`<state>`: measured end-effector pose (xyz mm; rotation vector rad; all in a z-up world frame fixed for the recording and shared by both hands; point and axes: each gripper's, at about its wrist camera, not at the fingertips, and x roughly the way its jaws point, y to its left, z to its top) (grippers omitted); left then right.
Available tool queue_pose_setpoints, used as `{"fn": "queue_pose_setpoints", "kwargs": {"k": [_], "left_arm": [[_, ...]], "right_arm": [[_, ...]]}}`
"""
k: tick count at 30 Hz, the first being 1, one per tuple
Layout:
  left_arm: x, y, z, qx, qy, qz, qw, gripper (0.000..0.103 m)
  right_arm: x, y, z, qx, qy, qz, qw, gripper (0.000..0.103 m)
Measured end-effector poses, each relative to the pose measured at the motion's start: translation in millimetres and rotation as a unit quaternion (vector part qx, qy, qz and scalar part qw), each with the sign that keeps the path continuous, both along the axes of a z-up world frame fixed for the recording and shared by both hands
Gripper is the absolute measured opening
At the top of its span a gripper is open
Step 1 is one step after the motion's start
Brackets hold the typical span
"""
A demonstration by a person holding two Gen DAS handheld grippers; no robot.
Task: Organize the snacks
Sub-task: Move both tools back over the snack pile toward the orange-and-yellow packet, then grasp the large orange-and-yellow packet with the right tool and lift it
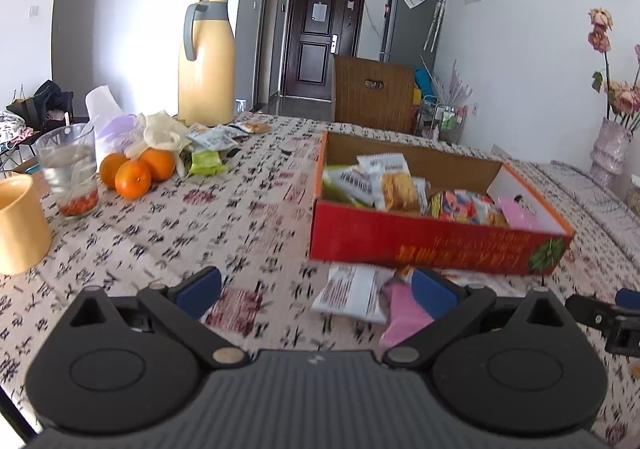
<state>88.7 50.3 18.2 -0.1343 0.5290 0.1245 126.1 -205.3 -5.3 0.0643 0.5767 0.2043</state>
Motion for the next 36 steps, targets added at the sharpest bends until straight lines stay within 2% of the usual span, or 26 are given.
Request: {"fn": "queue_pose_setpoints", "kwargs": {"k": [11,21,29,36], "left_arm": [[-22.4,4.5,-17.9,-0.003,0.020,-0.007,0.9998,0.103],[-26.9,3.7,-23.3,-0.006,0.029,-0.010,0.9995,0.103],[-25.0,3.5,-28.2,-0.008,0.036,-0.023,0.9991,0.103],[-21.7,7.5,-32.1,-0.016,0.042,-0.022,0.9988,0.103]], "right_arm": [[-19.2,4.9,-15.2,-0.005,0.030,0.004,1.000,0.103],[-11.5,42.9,-21.9,-0.009,0.045,0.047,0.998,0.103],[2.9,57.5,-36.1,-0.019,0.071,0.028,0.997,0.103],[-2.9,58.4,-40.2,-0.023,0.076,0.027,0.996,0.103]]}}
